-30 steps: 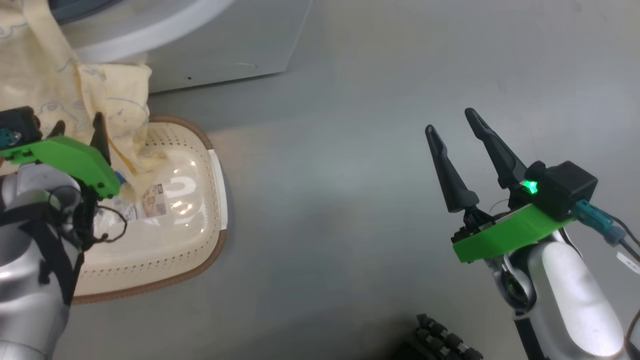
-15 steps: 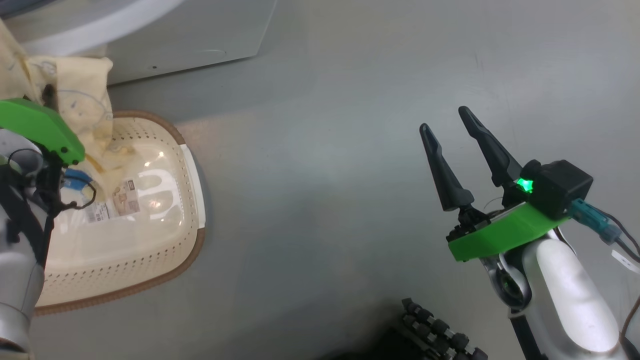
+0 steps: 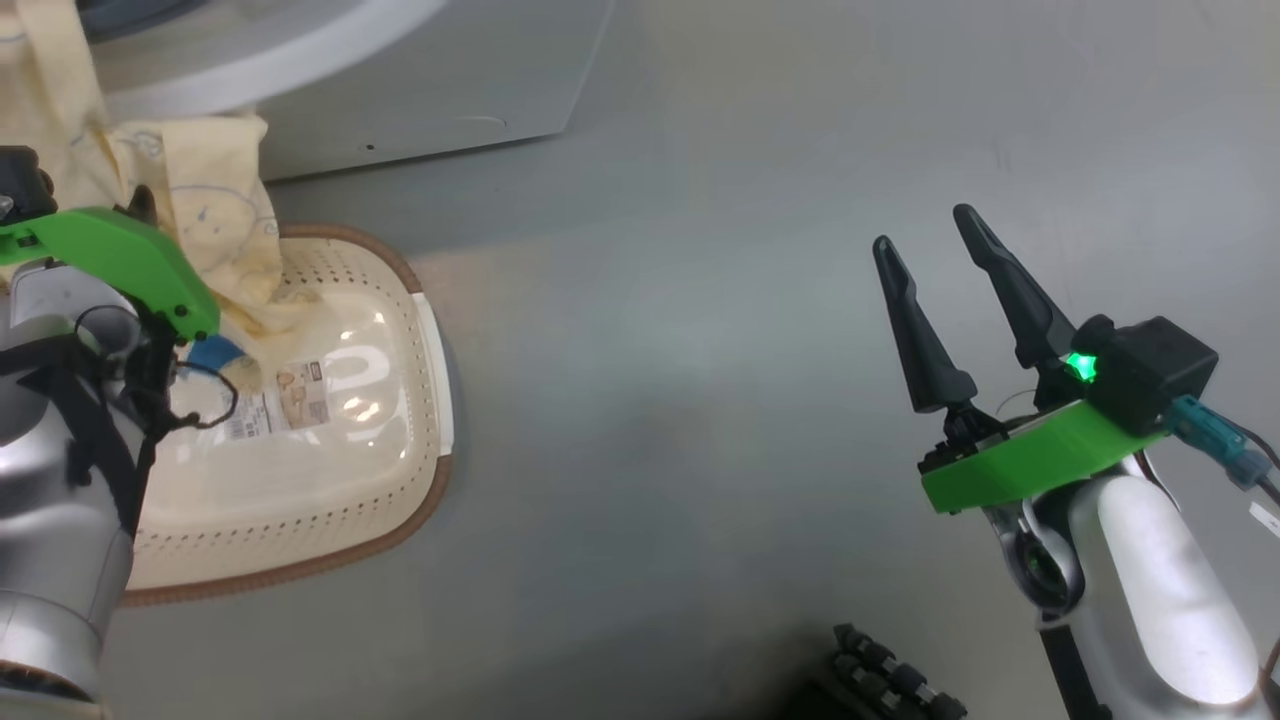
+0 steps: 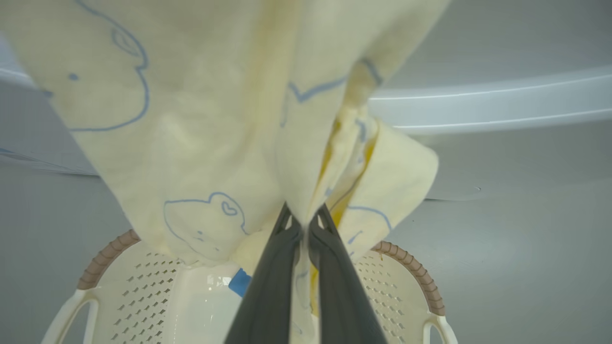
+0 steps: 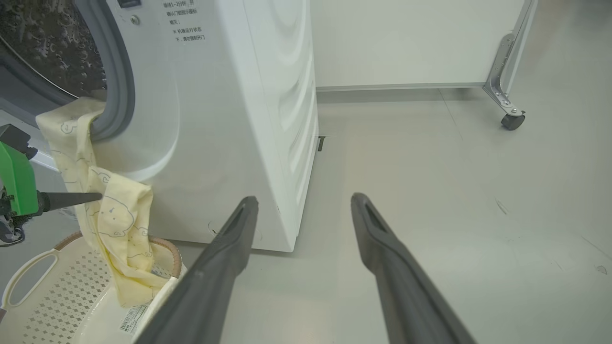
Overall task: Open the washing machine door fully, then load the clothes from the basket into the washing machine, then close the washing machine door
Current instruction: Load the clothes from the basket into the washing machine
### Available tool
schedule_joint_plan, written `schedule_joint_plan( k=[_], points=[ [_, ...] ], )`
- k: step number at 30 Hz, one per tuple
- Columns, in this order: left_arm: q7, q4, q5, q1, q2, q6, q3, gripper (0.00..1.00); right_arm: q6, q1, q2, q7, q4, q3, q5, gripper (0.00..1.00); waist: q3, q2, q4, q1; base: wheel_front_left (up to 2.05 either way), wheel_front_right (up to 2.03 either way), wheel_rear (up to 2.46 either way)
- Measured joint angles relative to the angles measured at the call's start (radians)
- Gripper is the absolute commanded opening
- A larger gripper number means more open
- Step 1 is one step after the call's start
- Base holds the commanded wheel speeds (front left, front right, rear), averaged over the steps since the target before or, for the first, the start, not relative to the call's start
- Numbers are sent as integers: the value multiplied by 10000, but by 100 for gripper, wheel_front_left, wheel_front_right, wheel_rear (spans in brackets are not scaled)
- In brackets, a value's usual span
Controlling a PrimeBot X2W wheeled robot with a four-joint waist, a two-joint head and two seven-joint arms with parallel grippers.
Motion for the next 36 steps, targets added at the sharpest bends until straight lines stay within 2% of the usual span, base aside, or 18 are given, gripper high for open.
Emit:
schedule_joint_plan(
  k=[5,10,19,22,29,33,36],
  points=[
    [144,-222,-146,82,-46,-12,-173,0,0,30,0,119,-63,-155,-151,100,-203,0,219,0,0,0,0],
    [410,-1101,-341,201,31,-31,-495,0,0,308,0,230,-169,-274,-228,100,-542,0,464,0,0,0,0],
    [1294,-3012,-485,345,809,-19,-771,0,0,692,0,474,-245,-466,-232,100,-1178,0,788,0,0,0,0],
    [1781,-3870,-485,355,1141,198,-777,0,0,821,0,477,-290,-485,-230,100,-1336,0,828,0,0,0,0],
    [2736,-5781,-683,349,2073,1034,-460,0,0,855,0,472,-307,-464,-123,100,-1444,0,697,0,0,0,0],
    [3275,-6314,-692,94,2606,1467,-221,0,0,847,0,380,-282,-232,92,100,-1320,0,367,0,0,0,0],
    [3356,-6299,-690,-280,2844,1563,-81,0,0,832,2,290,-217,-92,242,100,-1167,0,117,1,0,0,0]
  ],
)
